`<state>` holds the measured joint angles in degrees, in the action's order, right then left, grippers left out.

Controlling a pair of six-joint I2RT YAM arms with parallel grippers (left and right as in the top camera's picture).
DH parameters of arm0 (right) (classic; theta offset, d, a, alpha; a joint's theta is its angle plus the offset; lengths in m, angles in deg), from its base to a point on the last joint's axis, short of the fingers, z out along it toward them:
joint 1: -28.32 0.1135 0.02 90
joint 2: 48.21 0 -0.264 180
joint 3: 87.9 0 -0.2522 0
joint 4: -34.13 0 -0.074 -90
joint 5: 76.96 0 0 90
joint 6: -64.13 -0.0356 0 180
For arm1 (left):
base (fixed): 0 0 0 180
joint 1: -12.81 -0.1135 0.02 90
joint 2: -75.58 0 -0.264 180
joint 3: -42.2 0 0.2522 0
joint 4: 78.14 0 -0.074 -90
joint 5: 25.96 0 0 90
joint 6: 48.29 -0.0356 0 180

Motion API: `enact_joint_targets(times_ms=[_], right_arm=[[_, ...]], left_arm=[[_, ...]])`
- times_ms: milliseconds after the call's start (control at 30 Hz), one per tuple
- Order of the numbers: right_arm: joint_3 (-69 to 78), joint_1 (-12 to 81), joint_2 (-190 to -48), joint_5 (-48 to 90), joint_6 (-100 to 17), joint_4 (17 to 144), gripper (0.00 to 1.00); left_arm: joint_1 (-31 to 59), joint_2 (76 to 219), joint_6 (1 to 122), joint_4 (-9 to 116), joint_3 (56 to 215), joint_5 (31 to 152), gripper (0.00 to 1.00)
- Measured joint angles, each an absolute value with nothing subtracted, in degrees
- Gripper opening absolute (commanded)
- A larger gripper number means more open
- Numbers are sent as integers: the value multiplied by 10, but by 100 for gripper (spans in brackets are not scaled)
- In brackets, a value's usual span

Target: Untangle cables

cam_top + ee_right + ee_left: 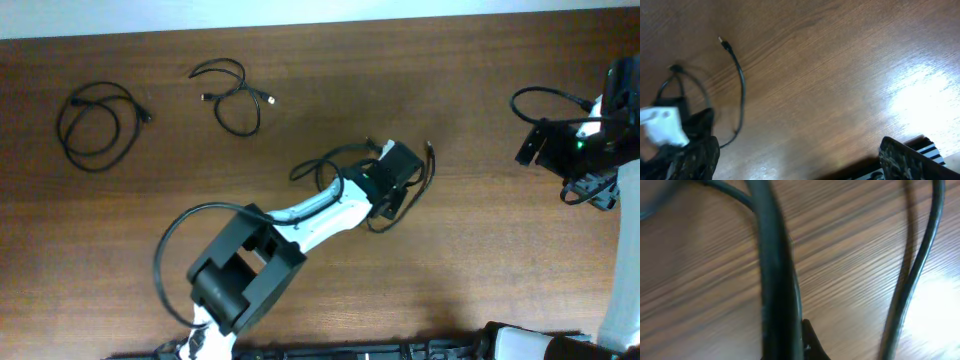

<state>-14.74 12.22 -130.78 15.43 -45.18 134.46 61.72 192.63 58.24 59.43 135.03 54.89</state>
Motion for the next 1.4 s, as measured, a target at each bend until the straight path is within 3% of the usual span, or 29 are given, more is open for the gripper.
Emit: enact_joint_targets(times_ms=[267,500,700,833,967,1000,1067,1100,1133,1400], right_arm=[[-144,122,-1308,155,-452,1345,99],[-144,122,-1308,154,-452,1343,99],[-144,122,-1308,155,-452,1342,99],[-144,122,-1308,155,-451,1341,99],[-144,122,-1308,159,-452,1341,99],[-144,122,-1308,160,-452,1343,99],[-144,122,-1308,161,-452,1344,99],[-144,122,-1308,161,-452,1345,99],[-144,122,-1308,161,-452,1345,99],[-144,122,-1308,161,-452,1345,99]], left_arm=[[531,1658,593,398,1349,409,0],[273,1430,654,298,1349,344,0],[0,1411,807,246,1333,297,0],[-56,1430,942,258,1251,312,0],[-57,1477,1024,386,1163,333,0],[-57,1489,1032,436,1144,338,5],[-57,1520,1040,469,1127,359,50],[-57,1534,1047,479,1122,374,82],[-57,1564,1048,495,1120,400,99],[-57,1670,1052,517,1119,483,99]])
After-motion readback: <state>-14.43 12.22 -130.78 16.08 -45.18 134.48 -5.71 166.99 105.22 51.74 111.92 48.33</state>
